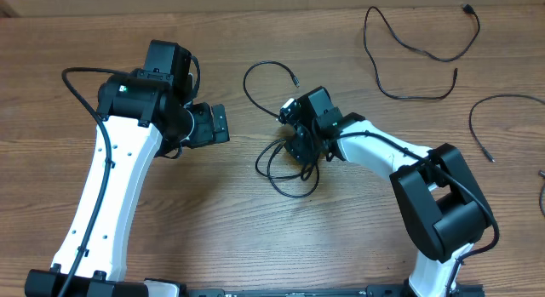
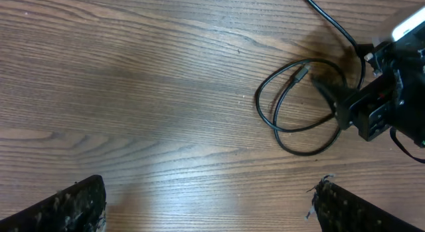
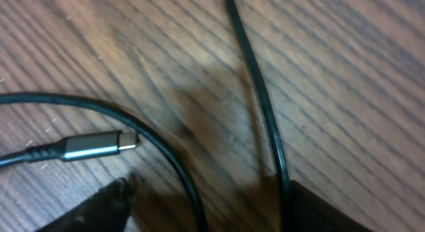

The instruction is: Untangle cables

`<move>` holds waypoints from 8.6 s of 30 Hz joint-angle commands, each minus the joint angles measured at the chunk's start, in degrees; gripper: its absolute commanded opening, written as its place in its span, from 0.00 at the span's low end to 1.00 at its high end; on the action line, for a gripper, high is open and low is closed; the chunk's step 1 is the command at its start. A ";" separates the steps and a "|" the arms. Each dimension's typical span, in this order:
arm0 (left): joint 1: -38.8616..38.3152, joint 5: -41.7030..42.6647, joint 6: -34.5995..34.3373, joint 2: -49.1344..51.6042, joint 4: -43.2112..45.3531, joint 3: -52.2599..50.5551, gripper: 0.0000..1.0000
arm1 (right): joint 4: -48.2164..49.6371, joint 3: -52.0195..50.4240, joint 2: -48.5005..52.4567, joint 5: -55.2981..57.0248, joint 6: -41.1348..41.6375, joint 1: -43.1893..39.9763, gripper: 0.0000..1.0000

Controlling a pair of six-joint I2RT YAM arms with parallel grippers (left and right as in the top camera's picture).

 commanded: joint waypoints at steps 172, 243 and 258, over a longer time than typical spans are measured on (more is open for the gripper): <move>-0.33 -1.03 -0.55 -0.15 0.11 0.02 1.00 | -43.47 5.84 -79.38 -6.78 28.22 -23.54 1.00; -0.33 -1.03 -0.55 -0.13 0.11 0.02 0.99 | 23.12 -60.30 -111.78 -11.34 27.52 -26.34 1.00; -0.33 -1.03 -0.55 -0.13 0.11 0.02 0.99 | 26.43 -65.37 -111.78 -9.33 27.36 -26.43 1.00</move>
